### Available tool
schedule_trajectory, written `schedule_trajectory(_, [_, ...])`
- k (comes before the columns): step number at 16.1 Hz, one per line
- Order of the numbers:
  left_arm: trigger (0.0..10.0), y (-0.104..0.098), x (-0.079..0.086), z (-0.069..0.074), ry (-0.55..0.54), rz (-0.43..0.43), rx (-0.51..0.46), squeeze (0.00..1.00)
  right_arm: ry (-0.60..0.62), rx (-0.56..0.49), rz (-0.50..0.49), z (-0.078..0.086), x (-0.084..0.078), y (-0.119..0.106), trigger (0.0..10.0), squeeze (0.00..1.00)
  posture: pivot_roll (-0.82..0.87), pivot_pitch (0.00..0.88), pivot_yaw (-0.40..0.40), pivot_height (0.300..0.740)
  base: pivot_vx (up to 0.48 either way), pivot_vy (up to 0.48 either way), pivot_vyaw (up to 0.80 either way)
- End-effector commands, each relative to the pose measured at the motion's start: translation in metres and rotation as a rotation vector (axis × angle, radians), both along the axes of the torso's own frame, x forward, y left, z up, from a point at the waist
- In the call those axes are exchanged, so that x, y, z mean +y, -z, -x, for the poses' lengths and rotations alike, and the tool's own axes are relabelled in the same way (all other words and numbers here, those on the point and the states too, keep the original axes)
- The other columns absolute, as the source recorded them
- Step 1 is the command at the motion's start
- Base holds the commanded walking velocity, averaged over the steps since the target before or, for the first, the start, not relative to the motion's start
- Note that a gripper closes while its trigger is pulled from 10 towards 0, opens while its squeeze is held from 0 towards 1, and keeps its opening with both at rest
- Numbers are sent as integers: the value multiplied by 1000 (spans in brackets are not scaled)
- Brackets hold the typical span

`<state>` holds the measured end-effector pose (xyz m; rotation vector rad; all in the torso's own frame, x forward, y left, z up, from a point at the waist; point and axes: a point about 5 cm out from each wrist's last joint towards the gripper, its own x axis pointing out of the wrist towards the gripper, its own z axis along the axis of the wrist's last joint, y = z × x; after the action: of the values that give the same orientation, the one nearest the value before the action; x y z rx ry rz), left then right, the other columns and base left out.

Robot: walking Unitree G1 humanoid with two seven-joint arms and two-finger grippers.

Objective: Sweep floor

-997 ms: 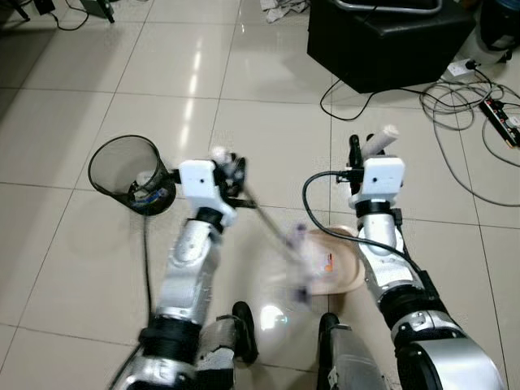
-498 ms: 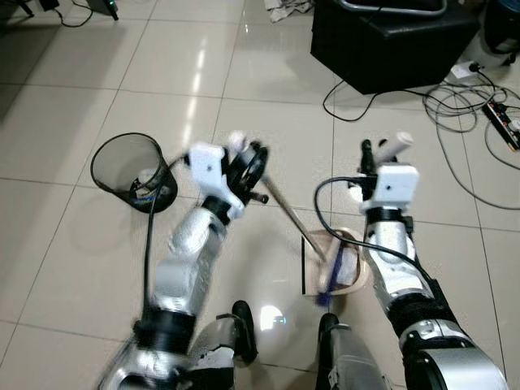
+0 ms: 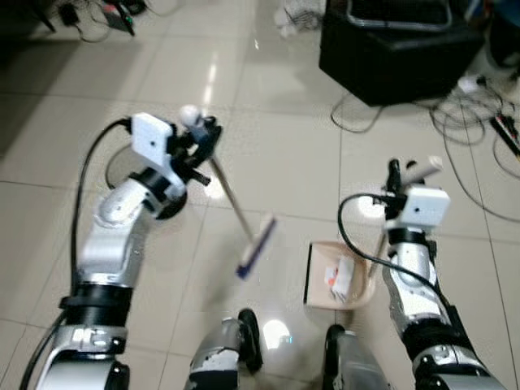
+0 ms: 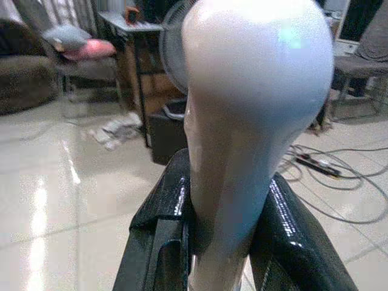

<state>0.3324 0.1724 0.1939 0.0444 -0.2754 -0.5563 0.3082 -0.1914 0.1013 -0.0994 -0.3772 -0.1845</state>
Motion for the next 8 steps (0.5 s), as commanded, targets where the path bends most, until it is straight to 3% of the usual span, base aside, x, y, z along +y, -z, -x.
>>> schedule_trajectory(1, [10000, -2, 4, -1, -12, -5, -21, 0, 7, -3, -23, 5, -1, 2, 10000, 0, 79, 148, 114, 740, 0, 0, 0])
schedule_trajectory(2, [10000, 4, 10, -1, -61, -26, -10, 0, 11, -22, -38, 6, -2, -1, 10000, 0, 70, 138, 114, 740, 0, 0, 0])
schedule_trajectory(3, [10000, 21, 20, 0, -176, -89, 28, 0, 26, -68, -72, 7, -6, -13, 10000, 0, 54, 126, 117, 740, 0, 0, 0])
schedule_trajectory(4, [10000, 40, 32, 7, -298, -101, 87, 0, 43, -125, -111, 7, -10, -31, 10000, 0, 27, 110, 121, 740, 0, 0, 0])
schedule_trajectory(8, [10000, 67, 47, 26, -410, -118, 176, 0, 63, -203, -143, 6, -21, -65, 10000, 0, -2, 84, 109, 740, 0, 0, 0])
